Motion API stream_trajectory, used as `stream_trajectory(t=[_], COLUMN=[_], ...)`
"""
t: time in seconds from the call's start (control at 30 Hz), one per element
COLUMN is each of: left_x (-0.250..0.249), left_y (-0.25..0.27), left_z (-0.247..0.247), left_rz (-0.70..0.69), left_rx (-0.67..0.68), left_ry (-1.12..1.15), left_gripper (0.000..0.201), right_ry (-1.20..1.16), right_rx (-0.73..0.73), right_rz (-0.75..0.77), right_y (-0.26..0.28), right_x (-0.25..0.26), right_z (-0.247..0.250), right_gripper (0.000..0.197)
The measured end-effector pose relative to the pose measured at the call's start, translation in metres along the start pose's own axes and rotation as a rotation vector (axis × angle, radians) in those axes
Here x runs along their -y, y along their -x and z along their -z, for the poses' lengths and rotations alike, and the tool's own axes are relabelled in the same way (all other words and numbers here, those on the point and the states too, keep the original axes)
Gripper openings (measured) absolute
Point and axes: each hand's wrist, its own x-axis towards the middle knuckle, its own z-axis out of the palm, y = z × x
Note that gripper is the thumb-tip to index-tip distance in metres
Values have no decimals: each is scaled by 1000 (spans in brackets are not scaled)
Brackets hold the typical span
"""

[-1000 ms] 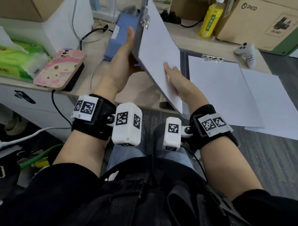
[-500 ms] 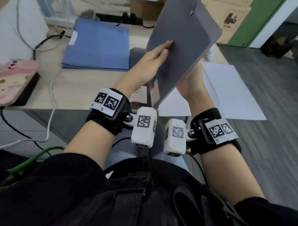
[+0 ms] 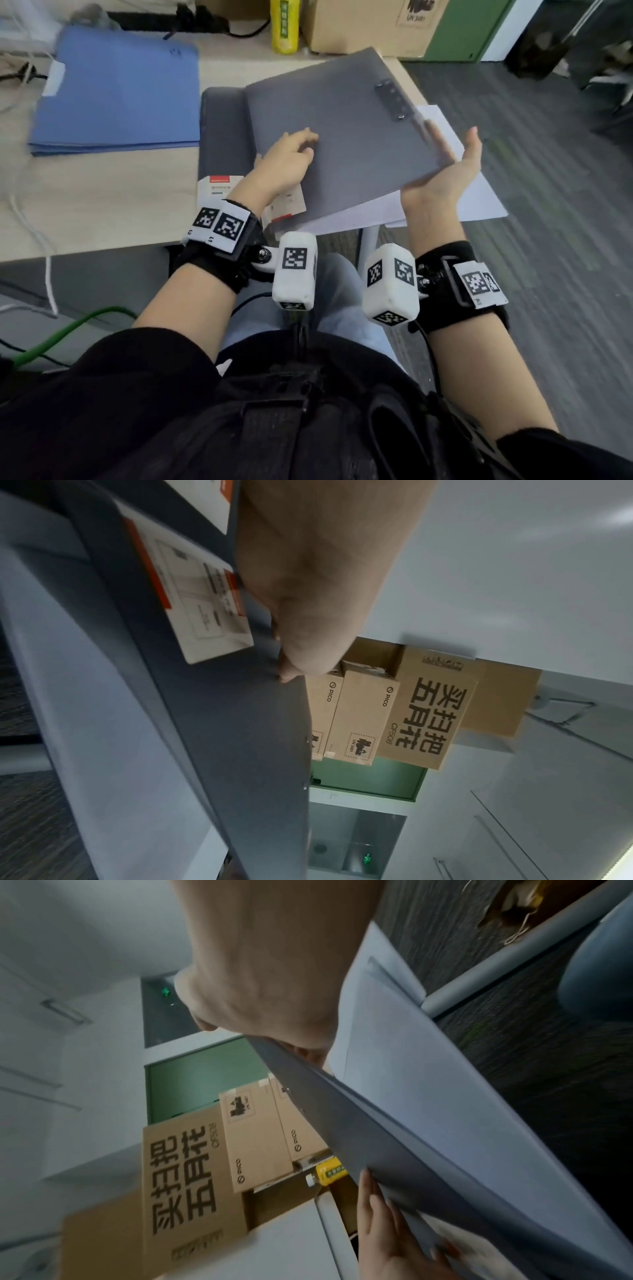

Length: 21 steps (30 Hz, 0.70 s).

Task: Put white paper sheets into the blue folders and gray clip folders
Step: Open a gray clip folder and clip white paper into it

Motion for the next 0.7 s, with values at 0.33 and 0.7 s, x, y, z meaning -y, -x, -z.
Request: stream_trajectory(t=[0.33, 0.7], left_x=[16, 24], left_y=[-2, 7], left_z=[0, 6], left_rz=[19, 407], left_rx=[-141, -281], left_ry=[-189, -316], left_gripper=[39, 78], right_ry=[542, 1428], right_rx=[-296, -4], right_rz=[163, 252], right_y=[-24, -39], right_x=[-8, -15], right_z=[33, 34], right_gripper=[19, 24])
